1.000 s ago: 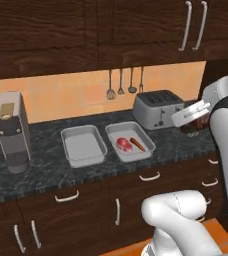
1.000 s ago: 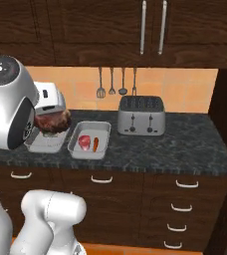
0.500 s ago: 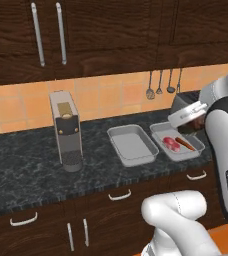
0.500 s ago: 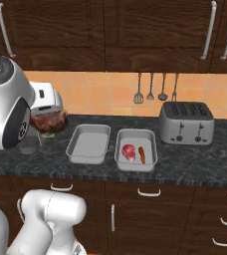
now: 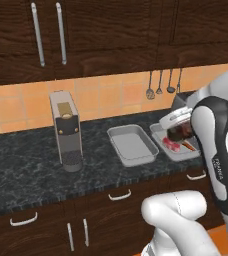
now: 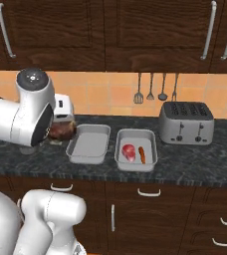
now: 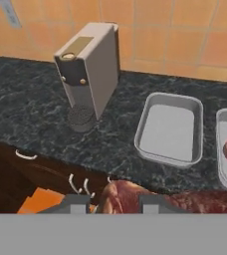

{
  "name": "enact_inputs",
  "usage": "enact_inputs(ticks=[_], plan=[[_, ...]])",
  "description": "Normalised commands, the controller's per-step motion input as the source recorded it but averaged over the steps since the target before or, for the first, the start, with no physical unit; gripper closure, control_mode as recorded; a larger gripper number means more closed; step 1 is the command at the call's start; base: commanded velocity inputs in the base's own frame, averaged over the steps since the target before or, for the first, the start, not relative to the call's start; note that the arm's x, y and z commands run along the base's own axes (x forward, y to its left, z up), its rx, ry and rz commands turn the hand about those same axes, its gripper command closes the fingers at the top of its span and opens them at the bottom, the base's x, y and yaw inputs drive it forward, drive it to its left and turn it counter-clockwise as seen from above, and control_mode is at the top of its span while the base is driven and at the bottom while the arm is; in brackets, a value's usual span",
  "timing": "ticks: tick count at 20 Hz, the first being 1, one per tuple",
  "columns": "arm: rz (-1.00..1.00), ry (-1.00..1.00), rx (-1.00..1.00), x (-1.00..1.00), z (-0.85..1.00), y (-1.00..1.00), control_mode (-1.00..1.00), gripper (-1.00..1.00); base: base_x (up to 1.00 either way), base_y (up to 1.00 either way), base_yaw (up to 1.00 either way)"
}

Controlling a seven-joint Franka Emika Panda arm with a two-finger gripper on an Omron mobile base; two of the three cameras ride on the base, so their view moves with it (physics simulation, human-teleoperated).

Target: Place one carrot and one steak in each tupperware on the nearby counter, to pack two identical lunches.

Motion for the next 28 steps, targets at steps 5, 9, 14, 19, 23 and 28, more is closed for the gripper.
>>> enact_inputs(ticks=[5,9,14,19,23,28], plan=[[0.01,0.00,0.02,1.00,-0.81,-0.01,-1.00,1.00,0.00,0.00,0.00],[0.00,0.02,0.00,1.00,-0.57,0.00,-1.00,1.00,0.00,0.00,0.00],[0.00,0.10,0.00,0.92,-0.02,0.00,-1.00,1.00,0.00,0.00,0.00],[0.00,0.08,0.00,0.31,-0.25,0.00,-1.00,1.00,0.00,0.00,0.00],[0.07,0.12,0.00,0.91,-0.45,0.00,-1.00,1.00,0.00,0.00,0.00],[0.09,0.12,0.00,1.00,-0.44,0.00,-1.00,1.00,0.00,0.00,0.00]])
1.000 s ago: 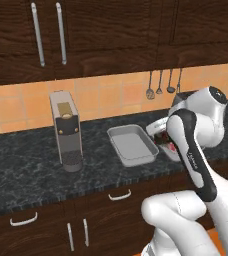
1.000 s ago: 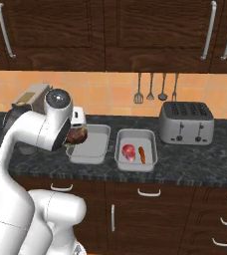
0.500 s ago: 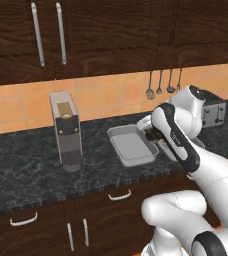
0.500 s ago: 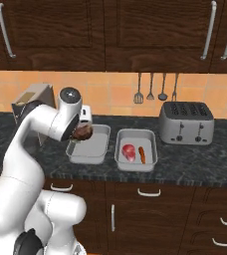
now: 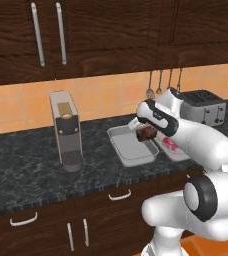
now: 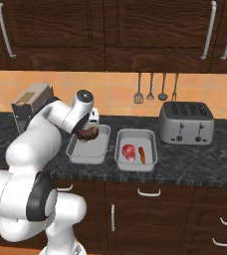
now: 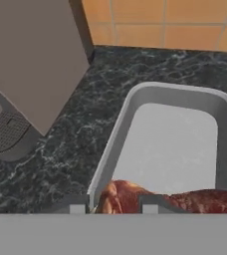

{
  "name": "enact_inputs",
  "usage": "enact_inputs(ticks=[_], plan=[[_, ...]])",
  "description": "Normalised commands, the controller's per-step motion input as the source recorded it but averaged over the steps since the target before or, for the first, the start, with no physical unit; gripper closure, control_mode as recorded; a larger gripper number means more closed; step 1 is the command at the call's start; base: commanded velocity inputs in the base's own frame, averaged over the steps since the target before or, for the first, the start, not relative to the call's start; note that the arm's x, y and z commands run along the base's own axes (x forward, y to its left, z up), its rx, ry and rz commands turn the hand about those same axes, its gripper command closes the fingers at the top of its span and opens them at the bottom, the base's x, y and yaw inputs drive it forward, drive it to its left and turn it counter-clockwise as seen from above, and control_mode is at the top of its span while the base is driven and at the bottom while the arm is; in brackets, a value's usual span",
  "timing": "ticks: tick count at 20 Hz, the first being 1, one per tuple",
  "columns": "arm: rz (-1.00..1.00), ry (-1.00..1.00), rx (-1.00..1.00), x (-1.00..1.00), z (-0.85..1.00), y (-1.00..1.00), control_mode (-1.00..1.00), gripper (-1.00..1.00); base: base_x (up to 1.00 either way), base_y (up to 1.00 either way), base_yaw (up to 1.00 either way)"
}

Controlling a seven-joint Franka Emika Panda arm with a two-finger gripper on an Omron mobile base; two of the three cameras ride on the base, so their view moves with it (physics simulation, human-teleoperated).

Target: Place one carrot and one steak in each tupperware on the nearby counter, to pack two identical lunches.

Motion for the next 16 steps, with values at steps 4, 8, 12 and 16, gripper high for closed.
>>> enact_inputs(ticks=[4,8,12,16], plan=[[0.08,0.14,0.00,0.87,-0.36,0.00,-1.00,1.00,0.00,0.00,0.00],[0.08,0.01,0.00,0.76,-0.80,0.14,-1.00,1.00,0.00,0.00,0.00],[0.08,0.00,0.00,0.42,-0.80,0.07,-1.00,1.00,0.00,0.00,0.00],[0.06,0.00,0.00,0.27,-0.60,0.00,-1.00,1.00,0.00,0.00,0.00]])
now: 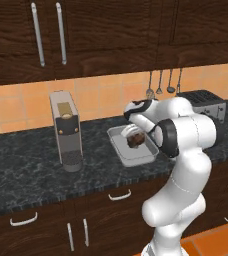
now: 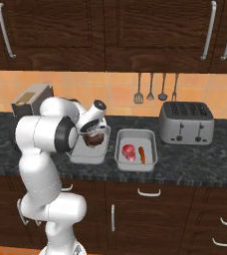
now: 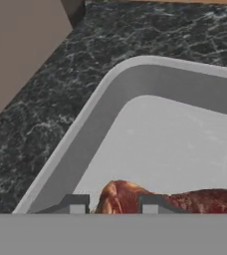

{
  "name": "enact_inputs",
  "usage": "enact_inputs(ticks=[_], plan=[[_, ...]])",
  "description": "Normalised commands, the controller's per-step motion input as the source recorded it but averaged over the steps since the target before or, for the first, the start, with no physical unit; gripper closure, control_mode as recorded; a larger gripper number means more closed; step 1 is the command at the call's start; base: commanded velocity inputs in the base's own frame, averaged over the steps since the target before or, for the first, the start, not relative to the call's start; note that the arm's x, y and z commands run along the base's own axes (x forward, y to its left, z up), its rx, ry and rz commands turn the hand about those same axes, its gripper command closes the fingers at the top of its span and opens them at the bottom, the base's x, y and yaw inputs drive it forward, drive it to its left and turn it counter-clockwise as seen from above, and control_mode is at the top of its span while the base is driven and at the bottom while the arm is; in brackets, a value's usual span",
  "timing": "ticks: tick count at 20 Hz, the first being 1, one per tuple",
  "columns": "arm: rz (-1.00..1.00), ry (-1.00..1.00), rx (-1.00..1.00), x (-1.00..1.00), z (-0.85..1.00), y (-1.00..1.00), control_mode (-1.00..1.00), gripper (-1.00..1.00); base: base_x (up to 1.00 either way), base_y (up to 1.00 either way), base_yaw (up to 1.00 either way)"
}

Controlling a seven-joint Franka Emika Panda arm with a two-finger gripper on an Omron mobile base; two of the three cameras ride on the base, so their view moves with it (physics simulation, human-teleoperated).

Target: Place one carrot and one steak in each tupperware on the nearby counter, to pack two identical lunches.

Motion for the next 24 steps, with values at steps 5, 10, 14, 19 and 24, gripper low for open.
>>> enact_inputs(ticks=[5,10,14,19,24], plan=[[0.06,0.00,0.00,0.37,-0.49,0.00,-1.00,1.00,0.00,0.00,0.00],[0.03,0.00,0.00,0.13,-0.24,0.00,-1.00,1.00,0.00,0.00,0.00],[0.00,0.00,0.00,0.00,0.00,0.00,-1.00,-1.00,0.00,0.00,0.00],[0.00,0.01,0.00,0.00,0.07,0.00,-1.00,-1.00,0.00,0.00,0.00],[0.00,0.00,-0.02,0.01,0.16,0.00,-1.00,-1.00,0.00,0.00,0.00]])
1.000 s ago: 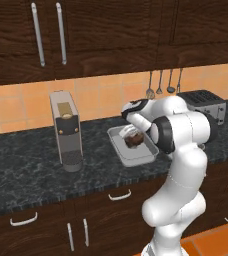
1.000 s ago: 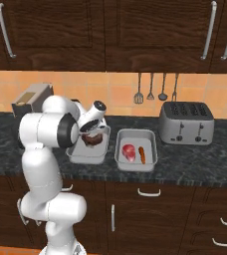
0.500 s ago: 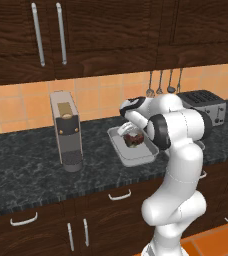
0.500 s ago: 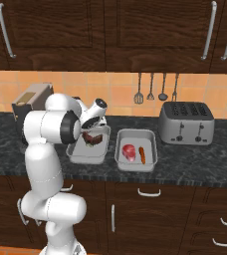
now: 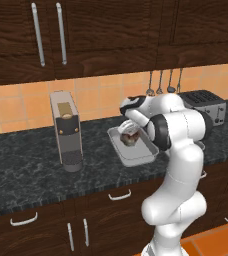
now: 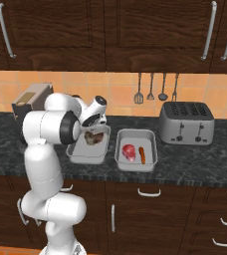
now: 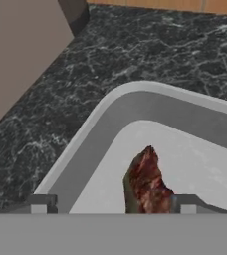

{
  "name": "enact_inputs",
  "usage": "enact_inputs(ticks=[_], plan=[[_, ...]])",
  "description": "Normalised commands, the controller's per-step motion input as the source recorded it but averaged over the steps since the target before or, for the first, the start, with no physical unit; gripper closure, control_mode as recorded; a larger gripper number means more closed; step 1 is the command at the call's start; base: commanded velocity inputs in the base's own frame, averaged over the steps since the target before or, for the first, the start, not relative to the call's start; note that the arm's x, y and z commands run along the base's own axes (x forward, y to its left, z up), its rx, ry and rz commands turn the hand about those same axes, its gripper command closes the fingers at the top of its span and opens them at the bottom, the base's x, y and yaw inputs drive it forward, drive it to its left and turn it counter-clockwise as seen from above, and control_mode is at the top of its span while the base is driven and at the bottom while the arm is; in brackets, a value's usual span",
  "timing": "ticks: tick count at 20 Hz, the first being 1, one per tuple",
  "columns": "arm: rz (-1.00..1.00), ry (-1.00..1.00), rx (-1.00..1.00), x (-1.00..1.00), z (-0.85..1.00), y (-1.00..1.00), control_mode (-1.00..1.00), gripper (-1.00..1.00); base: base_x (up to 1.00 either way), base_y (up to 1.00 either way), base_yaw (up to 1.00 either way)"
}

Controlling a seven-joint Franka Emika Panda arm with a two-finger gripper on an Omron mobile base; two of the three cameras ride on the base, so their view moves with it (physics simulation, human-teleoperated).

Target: Place one carrot and one steak in each tupperware on the nearby counter, to pack two identical lunches.

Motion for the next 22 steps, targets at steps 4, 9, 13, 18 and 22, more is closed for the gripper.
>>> enact_inputs(ticks=[4,9,13,18,22], plan=[[0.00,0.00,-0.01,-0.19,0.66,0.00,-1.00,-1.00,0.00,0.00,0.00],[-0.02,0.00,0.00,-1.00,0.18,-0.09,-1.00,-1.00,0.00,0.00,0.00],[-0.11,0.08,-0.01,-1.00,0.03,-0.08,-1.00,-1.00,0.00,0.00,0.00],[-0.17,0.27,-0.04,-0.97,0.16,-0.17,-1.00,-1.00,0.00,0.00,0.00],[-0.19,0.30,-0.04,-0.84,0.30,-0.18,-1.00,-1.00,0.00,0.00,0.00]])
